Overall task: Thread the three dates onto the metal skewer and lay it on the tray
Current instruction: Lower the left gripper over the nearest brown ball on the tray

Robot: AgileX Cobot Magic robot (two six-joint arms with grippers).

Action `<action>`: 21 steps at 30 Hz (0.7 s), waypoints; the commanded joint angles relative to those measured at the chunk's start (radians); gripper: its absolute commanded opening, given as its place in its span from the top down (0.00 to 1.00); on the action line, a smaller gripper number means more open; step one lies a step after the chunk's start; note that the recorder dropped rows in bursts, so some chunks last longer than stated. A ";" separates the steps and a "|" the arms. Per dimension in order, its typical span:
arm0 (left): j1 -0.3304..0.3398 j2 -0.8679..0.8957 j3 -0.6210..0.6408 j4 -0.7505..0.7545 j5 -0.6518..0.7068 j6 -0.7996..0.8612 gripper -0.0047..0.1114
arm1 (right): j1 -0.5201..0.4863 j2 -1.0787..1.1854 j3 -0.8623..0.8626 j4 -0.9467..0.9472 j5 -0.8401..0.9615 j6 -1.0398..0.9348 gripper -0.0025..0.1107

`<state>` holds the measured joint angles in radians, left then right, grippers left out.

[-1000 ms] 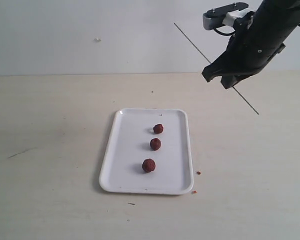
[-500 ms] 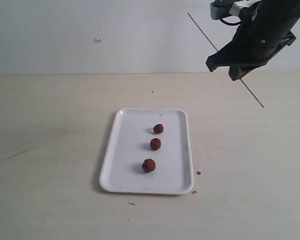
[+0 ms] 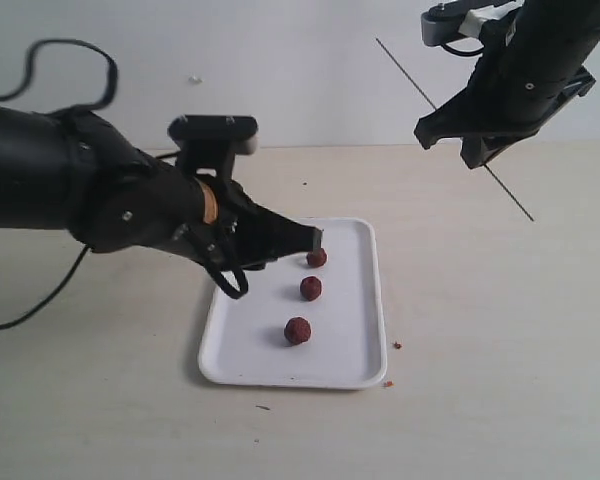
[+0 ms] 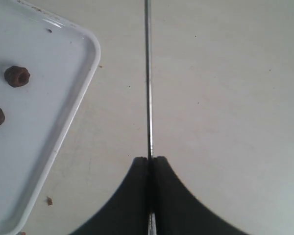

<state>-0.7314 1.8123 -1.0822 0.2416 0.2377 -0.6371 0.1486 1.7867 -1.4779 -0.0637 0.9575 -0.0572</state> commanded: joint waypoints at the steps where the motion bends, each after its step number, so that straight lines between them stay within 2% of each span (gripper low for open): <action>1: -0.006 0.095 -0.021 -0.067 0.005 0.002 0.78 | -0.005 -0.007 -0.005 0.006 -0.007 -0.002 0.98; 10: -0.052 0.126 -0.021 -0.081 0.001 -0.012 0.53 | -0.005 -0.007 -0.005 0.070 -0.011 -0.071 0.98; 16: -0.102 0.138 -0.021 -0.081 -0.003 -0.074 0.52 | -0.005 -0.007 -0.005 0.077 -0.009 -0.073 0.98; 21: -0.104 0.159 -0.021 -0.081 -0.008 -0.152 0.52 | -0.005 -0.007 -0.005 0.092 -0.009 -0.073 0.98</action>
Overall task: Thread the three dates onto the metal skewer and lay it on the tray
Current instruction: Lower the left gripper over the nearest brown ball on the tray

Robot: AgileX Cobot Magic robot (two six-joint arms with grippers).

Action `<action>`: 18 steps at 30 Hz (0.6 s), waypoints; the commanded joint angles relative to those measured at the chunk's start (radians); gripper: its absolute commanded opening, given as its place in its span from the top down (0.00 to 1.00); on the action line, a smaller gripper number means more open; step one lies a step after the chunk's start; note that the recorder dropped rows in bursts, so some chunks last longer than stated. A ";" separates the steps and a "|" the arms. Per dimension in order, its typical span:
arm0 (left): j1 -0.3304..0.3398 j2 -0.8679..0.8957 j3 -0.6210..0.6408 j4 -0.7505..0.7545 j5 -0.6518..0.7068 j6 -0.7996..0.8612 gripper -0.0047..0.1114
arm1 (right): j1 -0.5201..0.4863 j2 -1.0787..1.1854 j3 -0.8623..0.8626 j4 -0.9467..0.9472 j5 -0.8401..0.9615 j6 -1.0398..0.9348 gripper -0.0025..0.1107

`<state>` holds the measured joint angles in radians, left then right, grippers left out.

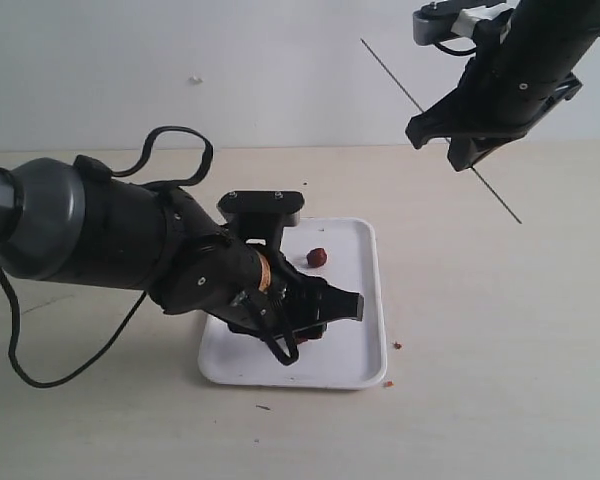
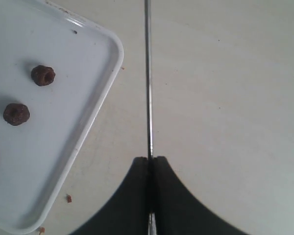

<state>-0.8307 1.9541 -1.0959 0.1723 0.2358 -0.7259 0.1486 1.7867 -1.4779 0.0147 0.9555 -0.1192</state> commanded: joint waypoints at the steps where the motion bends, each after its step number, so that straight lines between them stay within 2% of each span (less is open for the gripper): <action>1: -0.005 0.019 -0.007 -0.012 -0.013 -0.067 0.52 | -0.005 -0.007 -0.005 0.013 -0.007 -0.011 0.98; 11: -0.003 0.034 -0.007 -0.009 -0.068 -0.092 0.52 | -0.005 -0.007 -0.005 0.062 -0.008 -0.037 0.98; 18: 0.017 0.053 -0.007 -0.003 -0.048 -0.092 0.52 | -0.005 -0.007 -0.005 0.062 -0.008 -0.037 0.98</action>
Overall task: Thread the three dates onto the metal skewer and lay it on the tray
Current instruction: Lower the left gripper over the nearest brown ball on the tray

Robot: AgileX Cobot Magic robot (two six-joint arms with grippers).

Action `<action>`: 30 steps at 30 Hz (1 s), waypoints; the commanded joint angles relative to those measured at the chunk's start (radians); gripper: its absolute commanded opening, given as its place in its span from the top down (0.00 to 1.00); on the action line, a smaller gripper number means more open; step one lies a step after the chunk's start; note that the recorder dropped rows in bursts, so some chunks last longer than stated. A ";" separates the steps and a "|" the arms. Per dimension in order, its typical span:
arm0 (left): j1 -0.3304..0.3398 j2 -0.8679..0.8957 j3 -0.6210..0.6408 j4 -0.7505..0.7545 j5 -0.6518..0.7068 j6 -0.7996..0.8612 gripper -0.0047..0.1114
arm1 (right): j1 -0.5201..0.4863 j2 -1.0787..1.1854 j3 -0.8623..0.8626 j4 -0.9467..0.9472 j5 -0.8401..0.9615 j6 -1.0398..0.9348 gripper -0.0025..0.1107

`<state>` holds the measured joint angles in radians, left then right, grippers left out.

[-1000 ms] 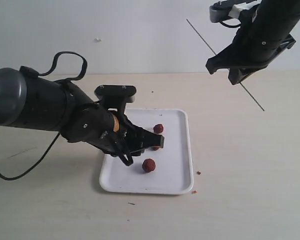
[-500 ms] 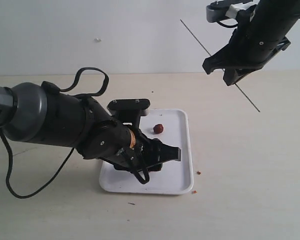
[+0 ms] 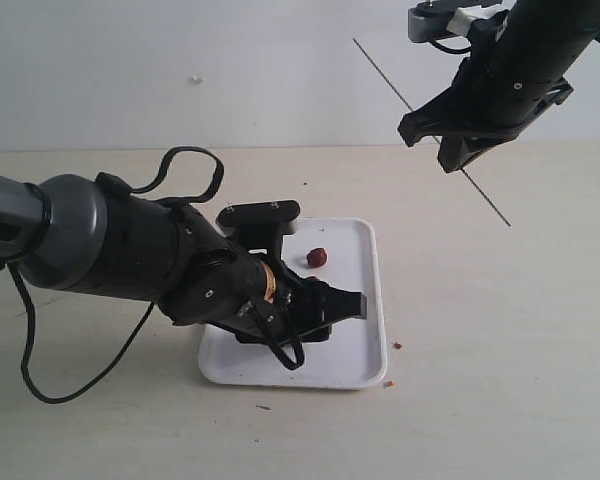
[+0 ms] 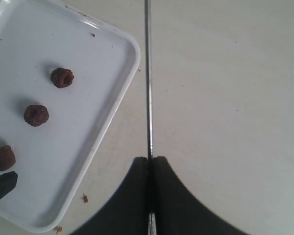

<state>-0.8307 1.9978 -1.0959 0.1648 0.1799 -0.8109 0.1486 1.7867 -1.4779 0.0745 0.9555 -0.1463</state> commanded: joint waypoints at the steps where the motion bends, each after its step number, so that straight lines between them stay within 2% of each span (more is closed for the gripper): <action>1: 0.021 0.009 -0.007 0.004 0.009 -0.007 0.52 | -0.005 -0.007 -0.005 0.003 -0.008 -0.010 0.98; 13: 0.030 0.009 -0.007 0.004 0.018 -0.005 0.52 | -0.005 -0.007 -0.005 0.003 -0.022 -0.010 0.98; 21: 0.004 -0.010 -0.008 0.002 0.021 -0.005 0.52 | -0.005 -0.007 -0.005 0.003 -0.024 -0.010 0.98; 30: 0.009 -0.059 -0.008 0.024 0.140 -0.004 0.52 | -0.005 -0.007 -0.005 0.007 -0.020 -0.010 0.98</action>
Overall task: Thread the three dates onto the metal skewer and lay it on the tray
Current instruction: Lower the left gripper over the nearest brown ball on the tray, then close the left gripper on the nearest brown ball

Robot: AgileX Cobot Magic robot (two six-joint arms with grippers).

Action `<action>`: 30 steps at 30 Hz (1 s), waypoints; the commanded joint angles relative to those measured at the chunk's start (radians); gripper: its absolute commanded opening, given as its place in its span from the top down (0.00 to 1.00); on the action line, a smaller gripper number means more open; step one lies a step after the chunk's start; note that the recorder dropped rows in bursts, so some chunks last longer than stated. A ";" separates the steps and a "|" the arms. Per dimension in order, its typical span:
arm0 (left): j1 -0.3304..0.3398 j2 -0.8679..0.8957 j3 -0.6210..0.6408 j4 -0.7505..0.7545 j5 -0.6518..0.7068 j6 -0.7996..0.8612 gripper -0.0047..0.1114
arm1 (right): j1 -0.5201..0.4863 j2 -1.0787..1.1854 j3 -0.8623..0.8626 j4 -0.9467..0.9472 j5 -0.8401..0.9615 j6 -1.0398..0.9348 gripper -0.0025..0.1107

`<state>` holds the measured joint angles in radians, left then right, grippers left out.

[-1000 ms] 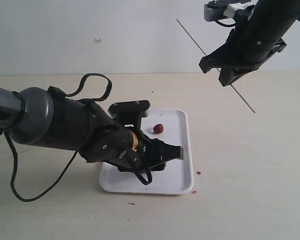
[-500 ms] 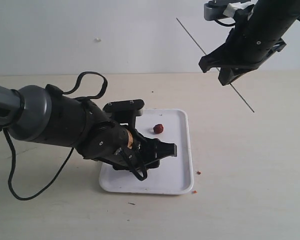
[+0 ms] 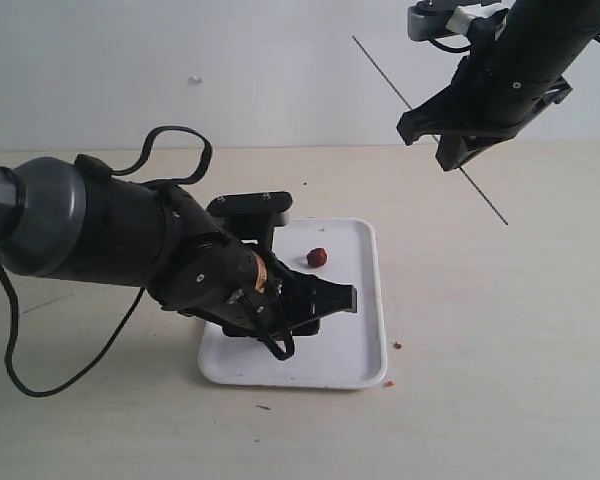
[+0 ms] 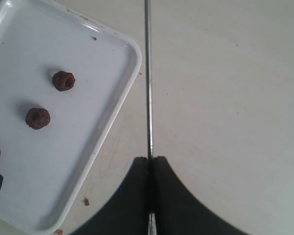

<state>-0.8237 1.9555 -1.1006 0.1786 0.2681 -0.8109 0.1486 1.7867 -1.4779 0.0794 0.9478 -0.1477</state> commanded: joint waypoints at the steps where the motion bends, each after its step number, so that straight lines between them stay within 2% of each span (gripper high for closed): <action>1: 0.002 -0.017 -0.003 0.010 0.052 -0.005 0.52 | -0.005 -0.007 -0.005 0.002 -0.012 -0.008 0.98; 16: -0.024 -0.081 -0.003 0.011 0.045 0.053 0.52 | -0.005 -0.007 -0.005 0.058 -0.014 -0.036 0.98; 20: -0.024 -0.081 -0.003 0.082 0.163 0.044 0.52 | -0.005 -0.007 -0.005 0.058 -0.014 -0.036 0.98; 24: 0.005 -0.081 -0.003 0.151 0.204 -0.051 0.52 | -0.005 -0.007 -0.005 0.060 -0.016 -0.036 0.98; 30: 0.007 -0.003 -0.003 0.175 0.097 -0.103 0.52 | -0.005 -0.007 -0.005 0.084 -0.022 -0.036 0.98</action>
<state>-0.8184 1.9221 -1.1006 0.3457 0.3883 -0.8941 0.1486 1.7867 -1.4779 0.1478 0.9419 -0.1729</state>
